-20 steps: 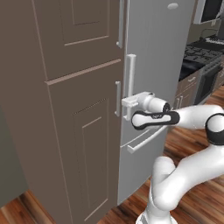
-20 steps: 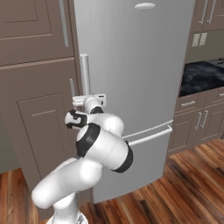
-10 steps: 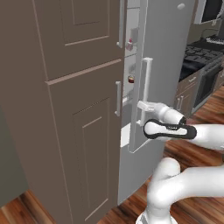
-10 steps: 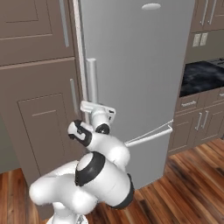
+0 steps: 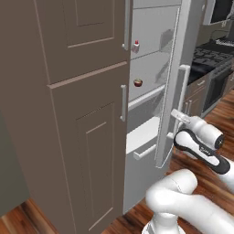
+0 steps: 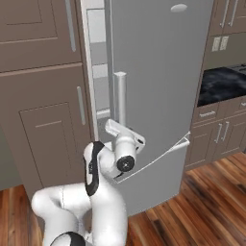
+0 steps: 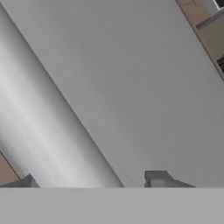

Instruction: Take the cake and cupcake from the fridge and place them on the empty tray on the dining counter.

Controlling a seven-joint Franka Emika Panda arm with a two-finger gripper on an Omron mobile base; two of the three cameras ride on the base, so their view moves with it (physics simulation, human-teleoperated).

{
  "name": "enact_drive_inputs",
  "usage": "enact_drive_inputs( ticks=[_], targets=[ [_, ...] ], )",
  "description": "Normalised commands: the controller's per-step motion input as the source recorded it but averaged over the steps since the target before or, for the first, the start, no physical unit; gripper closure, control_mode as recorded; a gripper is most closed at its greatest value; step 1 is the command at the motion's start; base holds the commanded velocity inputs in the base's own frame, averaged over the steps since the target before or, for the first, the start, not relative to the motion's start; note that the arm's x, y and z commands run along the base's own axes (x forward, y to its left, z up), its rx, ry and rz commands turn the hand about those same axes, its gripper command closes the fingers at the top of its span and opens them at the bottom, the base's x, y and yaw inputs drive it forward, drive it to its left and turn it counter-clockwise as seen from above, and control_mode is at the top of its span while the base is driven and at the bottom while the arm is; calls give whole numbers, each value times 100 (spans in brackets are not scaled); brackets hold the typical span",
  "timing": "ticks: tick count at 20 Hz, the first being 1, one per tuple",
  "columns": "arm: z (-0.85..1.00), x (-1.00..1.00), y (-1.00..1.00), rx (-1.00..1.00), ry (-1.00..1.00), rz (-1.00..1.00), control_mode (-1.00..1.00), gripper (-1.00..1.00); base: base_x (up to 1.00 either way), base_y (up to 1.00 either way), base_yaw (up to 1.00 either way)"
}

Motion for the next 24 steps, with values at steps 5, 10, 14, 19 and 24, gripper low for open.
enact_drive_inputs(
  ticks=[5, 10, 14, 19, 24],
  targets=[
    [13, -52, -100, 39, 23, -12, -100, 100, 0, 0, 0],
    [8, -29, -90, 29, 18, -13, -100, -100, 0, 0, 0],
    [12, -9, -83, 19, 11, -16, -100, -100, 0, 0, 0],
    [29, -54, -69, 19, -4, -11, -100, -100, 0, 0, 0],
    [37, -98, -19, 4, -24, -12, -100, -100, 0, 0, 0]
  ],
)
